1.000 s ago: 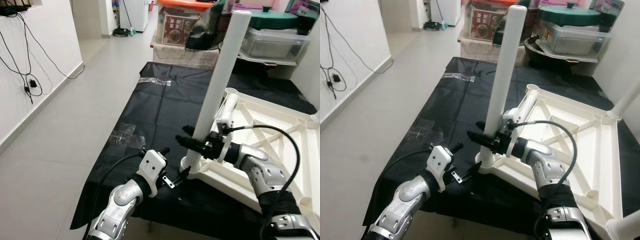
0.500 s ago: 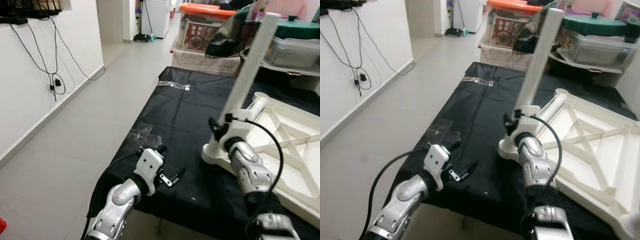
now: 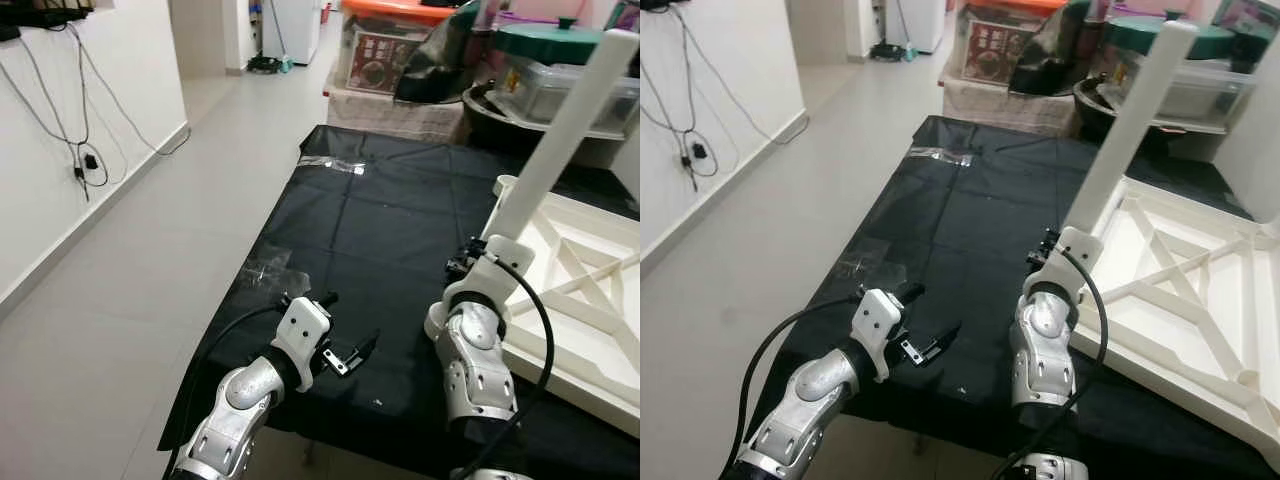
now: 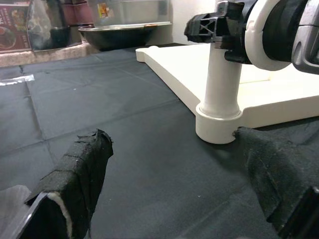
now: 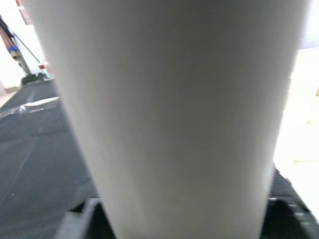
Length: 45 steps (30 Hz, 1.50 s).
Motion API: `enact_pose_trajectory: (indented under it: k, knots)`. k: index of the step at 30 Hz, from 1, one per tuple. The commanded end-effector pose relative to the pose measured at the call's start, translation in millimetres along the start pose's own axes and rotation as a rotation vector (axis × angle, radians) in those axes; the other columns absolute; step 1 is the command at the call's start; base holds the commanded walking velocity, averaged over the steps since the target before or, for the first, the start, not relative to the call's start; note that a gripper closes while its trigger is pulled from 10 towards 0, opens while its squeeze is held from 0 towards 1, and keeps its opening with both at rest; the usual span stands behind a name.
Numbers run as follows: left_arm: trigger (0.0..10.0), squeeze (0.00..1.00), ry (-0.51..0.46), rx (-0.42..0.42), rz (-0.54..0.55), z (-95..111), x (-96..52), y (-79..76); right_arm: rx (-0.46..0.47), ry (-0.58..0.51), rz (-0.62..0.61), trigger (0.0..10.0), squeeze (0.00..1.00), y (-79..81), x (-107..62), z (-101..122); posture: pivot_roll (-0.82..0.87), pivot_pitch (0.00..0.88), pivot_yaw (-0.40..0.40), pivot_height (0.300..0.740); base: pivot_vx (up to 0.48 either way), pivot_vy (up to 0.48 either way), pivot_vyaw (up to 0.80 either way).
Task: Building children table
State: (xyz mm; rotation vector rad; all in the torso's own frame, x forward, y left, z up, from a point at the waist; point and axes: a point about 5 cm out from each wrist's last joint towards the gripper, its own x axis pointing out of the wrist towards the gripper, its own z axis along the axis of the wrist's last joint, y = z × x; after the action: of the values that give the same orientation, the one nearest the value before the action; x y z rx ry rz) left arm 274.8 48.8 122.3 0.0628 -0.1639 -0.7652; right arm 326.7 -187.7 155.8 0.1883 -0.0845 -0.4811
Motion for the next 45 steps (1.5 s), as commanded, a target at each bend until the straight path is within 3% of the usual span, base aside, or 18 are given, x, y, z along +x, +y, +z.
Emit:
enact_pose_trajectory:
  k: [1,2,5,11,13,15,18,21,22,30,37,41,45]
  knots:
    - [10.0,0.0,0.008,0.001,-0.008,-1,1.2,-1.6,0.002,-0.028,-0.002,10.0,1.0,-4.5,0.9,1,0.08,0.0,-0.087,0.74,0.0,0.0,0.0]
    - [10.0,0.0,0.008,0.001,-0.007,-1,1.2,-1.3,-0.035,-0.067,0.005,10.0,0.0,-11.5,4.1,3,0.08,0.0,-0.088,0.74,0.0,0.0,0.0]
    - [10.0,0.0,0.009,0.001,-0.006,-1,1.1,-0.8,-0.132,-0.076,-0.068,10.0,0.0,-34.3,4.9,3,0.08,0.0,-0.087,0.74,0.0,0.0,0.0]
    - [10.0,0.0,0.009,0.001,-0.005,-1,0.7,-0.5,-0.163,-0.016,-0.092,10.0,0.0,-43.2,-5.9,-6,0.07,0.0,-0.085,0.74,0.0,0.0,0.0]
    - [10.0,0.0,0.01,0.0,-0.006,0,0.4,-0.1,-0.199,0.023,-0.176,10.0,0.0,-53.6,-18.2,-11,0.07,0.0,-0.075,0.74,0.0,0.0,0.0]
    - [10.0,0.0,0.01,0.0,-0.006,0,0.4,-0.1,-0.199,0.023,-0.176,10.0,0.0,-53.6,-18.2,-11,0.07,0.0,-0.075,0.74,0.0,0.0,0.0]
    - [10.0,0.0,0.011,0.0,-0.006,0,0.4,0.1,-0.233,0.024,-0.308,10.0,0.0,-69.0,-27.9,-5,0.07,0.0,-0.076,0.74,0.0,0.0,0.0]
    - [10.0,0.0,0.011,0.0,-0.006,0,0.4,0.1,-0.236,0.02,-0.336,10.0,0.0,-74.1,-31.0,-1,0.07,0.0,-0.076,0.74,0.0,0.0,0.0]
    - [10.0,0.0,0.011,-0.002,-0.004,0,0.6,0.4,-0.235,0.005,-0.386,10.0,0.0,-87.1,-38.6,6,0.06,0.0,-0.069,0.74,0.0,0.0,0.0]
    - [10.0,0.0,0.012,-0.008,-0.005,0,0.8,1.2,-0.249,-0.008,-0.486,10.0,0.0,-113.9,-52.4,17,0.03,0.0,-0.047,0.74,0.0,0.0,0.0]
    - [10.0,0.0,0.013,-0.011,-0.003,1,0.6,1.8,-0.259,0.02,-0.559,10.0,0.0,-125.3,-59.7,17,0.04,0.0,-0.048,0.74,0.0,0.0,0.0]
    - [10.0,0.0,0.012,-0.011,-0.001,1,0.3,2.4,-0.27,0.037,-0.642,10.0,0.0,-142.2,-59.1,22,0.04,0.0,-0.048,0.74,0.0,0.0,0.0]
    - [10.0,0.0,0.012,-0.01,-0.001,1,0.2,2.5,-0.258,0.036,-0.635,10.0,0.0,-142.4,-59.2,23,0.04,0.0,-0.048,0.74,0.0,0.0,0.0]
